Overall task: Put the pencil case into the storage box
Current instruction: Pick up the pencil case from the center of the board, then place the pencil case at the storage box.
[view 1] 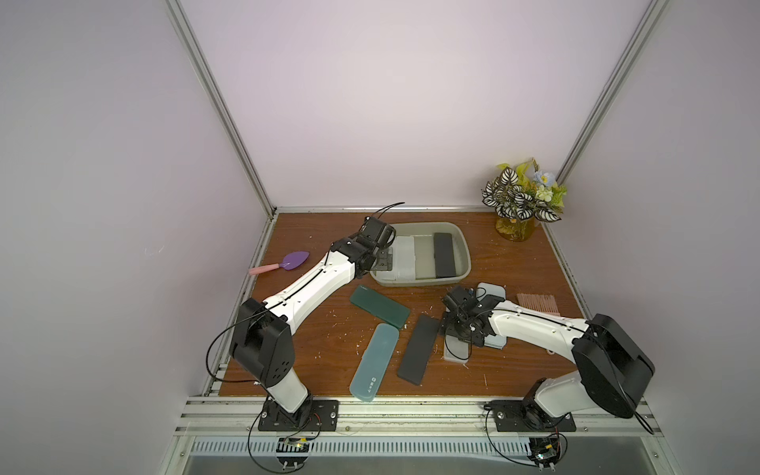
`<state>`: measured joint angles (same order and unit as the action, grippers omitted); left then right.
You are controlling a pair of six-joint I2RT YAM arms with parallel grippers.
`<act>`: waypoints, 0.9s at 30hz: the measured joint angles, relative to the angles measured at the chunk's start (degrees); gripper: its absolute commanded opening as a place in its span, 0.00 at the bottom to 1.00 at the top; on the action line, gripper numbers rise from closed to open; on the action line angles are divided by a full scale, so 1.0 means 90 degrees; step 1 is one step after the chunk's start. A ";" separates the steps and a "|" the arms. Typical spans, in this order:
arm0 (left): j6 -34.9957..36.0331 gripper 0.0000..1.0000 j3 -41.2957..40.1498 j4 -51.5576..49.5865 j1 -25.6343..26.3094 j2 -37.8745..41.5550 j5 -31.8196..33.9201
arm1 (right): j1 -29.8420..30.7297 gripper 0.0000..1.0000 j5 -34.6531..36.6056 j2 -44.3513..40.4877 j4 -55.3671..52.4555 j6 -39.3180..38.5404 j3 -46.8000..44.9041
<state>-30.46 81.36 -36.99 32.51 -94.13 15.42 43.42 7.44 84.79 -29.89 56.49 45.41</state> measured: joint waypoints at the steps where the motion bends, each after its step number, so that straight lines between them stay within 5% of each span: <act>1: 0.0000 0.85 0.0000 0.0000 0.0000 0.0000 -0.0002 | 0.0000 0.70 -0.0002 0.0012 -0.0010 -0.0036 0.0024; 6: 0.0000 0.85 0.0000 0.0005 -0.0002 -0.0002 -0.0019 | 0.0000 0.58 -0.0027 0.0012 -0.0087 -0.0267 0.0102; 14: 0.0000 0.85 0.0000 0.0007 -0.0002 -0.0007 -0.0022 | 0.0000 0.55 0.0022 -0.0131 -0.0743 -0.0743 0.0699; 22: 0.0000 0.85 -0.0080 0.0073 -0.0002 0.0029 -0.0017 | -0.0058 0.55 0.0362 -0.0491 -0.1666 -0.1511 0.2533; 27: -0.0005 0.85 -0.0289 0.0092 -0.0036 0.0240 -0.0012 | -0.0551 0.55 0.0432 0.0231 -0.1853 -0.2203 0.4148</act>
<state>-30.50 78.76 -36.16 32.18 -91.96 15.31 38.46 11.33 86.87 -46.57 36.67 82.74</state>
